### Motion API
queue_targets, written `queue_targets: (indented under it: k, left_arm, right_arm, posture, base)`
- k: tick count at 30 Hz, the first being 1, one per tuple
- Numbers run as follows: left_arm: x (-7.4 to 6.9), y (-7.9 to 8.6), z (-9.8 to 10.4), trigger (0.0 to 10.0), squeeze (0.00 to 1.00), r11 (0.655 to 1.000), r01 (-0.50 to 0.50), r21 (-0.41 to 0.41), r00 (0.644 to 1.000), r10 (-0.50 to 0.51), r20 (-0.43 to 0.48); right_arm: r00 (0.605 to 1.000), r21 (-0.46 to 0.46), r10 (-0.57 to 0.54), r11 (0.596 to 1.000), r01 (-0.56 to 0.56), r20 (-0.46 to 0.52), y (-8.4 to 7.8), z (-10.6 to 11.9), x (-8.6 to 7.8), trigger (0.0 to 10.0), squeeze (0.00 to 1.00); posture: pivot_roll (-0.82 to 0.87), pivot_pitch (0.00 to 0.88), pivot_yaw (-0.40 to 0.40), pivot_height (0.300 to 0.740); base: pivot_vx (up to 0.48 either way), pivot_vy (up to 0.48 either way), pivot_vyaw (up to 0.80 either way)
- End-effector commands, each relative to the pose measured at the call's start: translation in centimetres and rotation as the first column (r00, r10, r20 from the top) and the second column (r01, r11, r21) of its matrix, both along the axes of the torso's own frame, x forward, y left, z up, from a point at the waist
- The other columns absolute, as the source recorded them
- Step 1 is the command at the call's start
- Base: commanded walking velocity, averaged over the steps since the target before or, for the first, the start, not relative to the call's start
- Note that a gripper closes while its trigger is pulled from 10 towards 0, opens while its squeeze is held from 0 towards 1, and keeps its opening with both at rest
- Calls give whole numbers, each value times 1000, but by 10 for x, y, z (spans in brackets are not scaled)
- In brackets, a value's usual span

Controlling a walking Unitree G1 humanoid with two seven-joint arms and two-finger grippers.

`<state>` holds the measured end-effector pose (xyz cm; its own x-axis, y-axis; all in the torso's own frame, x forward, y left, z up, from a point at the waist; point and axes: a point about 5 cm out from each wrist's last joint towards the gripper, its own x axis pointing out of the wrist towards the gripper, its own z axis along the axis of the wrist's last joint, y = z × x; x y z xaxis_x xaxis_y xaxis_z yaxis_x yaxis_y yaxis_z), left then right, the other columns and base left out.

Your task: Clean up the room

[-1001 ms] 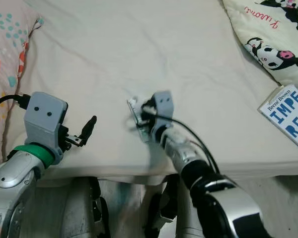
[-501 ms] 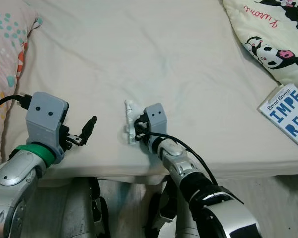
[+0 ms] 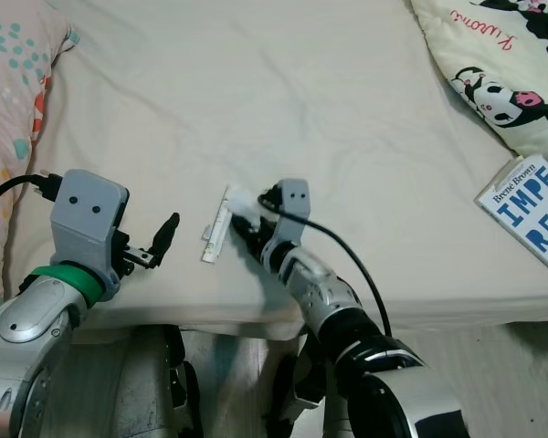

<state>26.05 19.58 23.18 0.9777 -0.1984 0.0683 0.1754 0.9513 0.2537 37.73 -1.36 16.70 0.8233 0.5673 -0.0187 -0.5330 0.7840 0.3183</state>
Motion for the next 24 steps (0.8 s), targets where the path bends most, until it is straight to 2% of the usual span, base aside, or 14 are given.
queue_targets:
  k: [1, 2, 3, 5, 9, 11, 14, 17, 20, 24]
  left_arm:
    - [-2, 0, -6, 10000, 0, 1000, -3, 2, 1000, 3, -22]
    - [-1, 0, -7, 10000, 0, 1000, -5, 3, 1000, 5, -26]
    - [-1, 0, -7, 10000, 0, 1000, -5, 3, 1000, 5, -26]
    - [0, 0, -11, 10000, 0, 1000, -12, 7, 999, 12, -37]
    - [1, 1, -18, 10000, 0, 1000, -17, 5, 998, 17, -58]
    - [3, 4, -31, 10000, 0, 1000, -23, 9, 995, 24, -101]
    - [4, 5, -38, 10000, 0, 1000, -17, 20, 992, 19, -124]
    - [11, 2, -50, 10000, 0, 1000, 16, 13, 986, -14, -165]
    - [18, 0, -56, 10000, 0, 999, 32, 29, 984, -26, -179]
    - [26, -5, -55, 10000, 0, 999, 36, 22, 985, -31, -169]
  right_arm:
    - [995, 5, 70, 998, -70, -64, 23, -17, -15, 10000, 0]
    - [995, -53, 81, 995, -84, -55, 29, -24, -21, 10000, 0]
    - [995, -53, 81, 995, -84, -55, 29, -24, -21, 10000, 0]
    - [994, -128, 94, 987, -101, -61, 39, -37, -32, 10000, 0]
    - [993, -158, 74, 984, -88, -92, 46, -47, -40, 10000, 0]
    - [998, -211, 12, 977, -25, -63, 42, -50, -40, 10000, 0]
    - [999, -231, -23, 973, 11, -49, 37, -51, -38, 10000, 0]
    - [996, -286, -72, 957, 57, -44, 21, -55, -32, 10000, 0]
    - [994, -287, -52, 958, 21, -100, 19, -60, -33, 10000, 0]
    - [987, -254, 10, 966, -51, -159, 27, -62, -39, 10000, 0]
  posture:
    - [171, 427, -38, 585]
    - [169, 427, -39, 585]
    - [169, 427, -39, 585]
    - [164, 427, -36, 585]
    - [161, 427, -36, 585]
    - [158, 423, -33, 585]
    - [158, 422, -32, 585]
    - [142, 419, -29, 585]
    - [132, 421, -28, 585]
    - [120, 421, -23, 585]
  base:
    - [0, 0, 0]
    - [0, 0, 0]
    - [0, 0, 0]
    - [0, 0, 0]
    - [0, 0, 0]
    - [0, 0, 0]
    - [0, 0, 0]
    - [0, 0, 0]
    - [0, 0, 0]
    - [0, 0, 0]
